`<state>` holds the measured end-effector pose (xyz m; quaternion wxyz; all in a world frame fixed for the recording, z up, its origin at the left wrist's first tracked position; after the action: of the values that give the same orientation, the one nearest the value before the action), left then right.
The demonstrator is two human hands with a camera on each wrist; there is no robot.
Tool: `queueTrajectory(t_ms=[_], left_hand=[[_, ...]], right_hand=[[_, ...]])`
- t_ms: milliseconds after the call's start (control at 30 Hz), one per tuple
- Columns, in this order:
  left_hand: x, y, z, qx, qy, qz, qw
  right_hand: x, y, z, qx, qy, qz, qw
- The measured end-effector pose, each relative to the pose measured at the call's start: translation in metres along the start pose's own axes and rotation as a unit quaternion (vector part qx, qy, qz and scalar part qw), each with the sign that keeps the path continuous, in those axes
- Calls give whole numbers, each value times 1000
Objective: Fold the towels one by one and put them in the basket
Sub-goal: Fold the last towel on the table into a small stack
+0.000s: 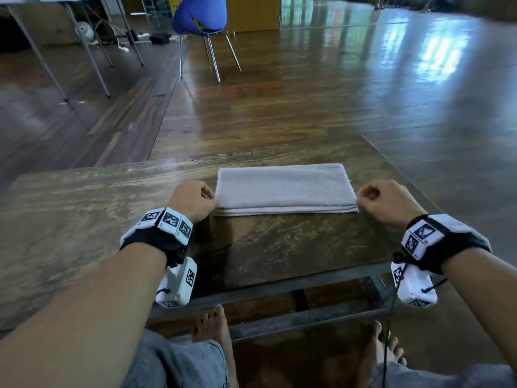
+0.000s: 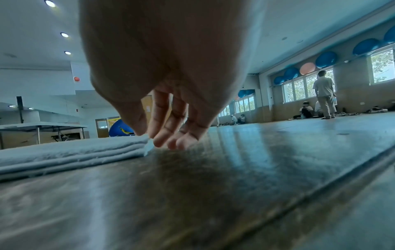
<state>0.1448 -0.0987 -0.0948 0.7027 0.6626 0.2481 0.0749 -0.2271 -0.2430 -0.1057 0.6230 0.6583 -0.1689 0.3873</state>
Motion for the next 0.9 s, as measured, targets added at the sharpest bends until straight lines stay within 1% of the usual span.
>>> queueTrajectory(t_ms=[100, 167, 233, 300, 400, 567, 700, 733, 767, 833, 900], left_hand=[[5, -10, 7, 22, 55, 21, 998], [1, -14, 7, 34, 61, 39, 997], [0, -16, 9, 30, 60, 61, 996], [0, -16, 12, 21, 59, 57, 996], [1, -12, 13, -1, 59, 37, 998], [-1, 6, 11, -67, 71, 7, 995], [-7, 26, 10, -106, 82, -21, 991], [-6, 28, 9, -104, 92, -24, 990], [-5, 27, 9, -89, 103, -25, 990], [-2, 16, 7, -31, 117, -17, 992], [0, 1, 4, 29, 120, 2, 992]], right_hand=[[-6, -12, 4, 4, -49, -10, 999], [-8, -14, 8, -6, -83, -7, 996], [-10, -15, 11, -13, -110, -9, 994], [-11, -16, 12, -15, -123, -13, 992], [-7, -11, 11, -47, -117, -2, 992], [5, -2, 11, -83, -95, 24, 992], [22, 18, 13, -135, -54, 75, 986], [25, 22, 14, -131, -47, 85, 987], [26, 23, 15, -118, -45, 93, 988], [22, 20, 12, -76, -50, 72, 993], [11, 10, 7, -26, -69, 23, 997]])
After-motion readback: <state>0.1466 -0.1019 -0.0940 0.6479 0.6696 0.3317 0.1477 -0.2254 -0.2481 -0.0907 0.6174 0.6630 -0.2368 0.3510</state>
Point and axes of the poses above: each hand's wrist, its own z-axis towards the middle knuckle, its own y-axis out of the back of the hand, x = y × z, the point moved 8 cm from there along z, towards the middle knuckle, and after that the axes turned 15 degrees about z, right-handed, at the moved point
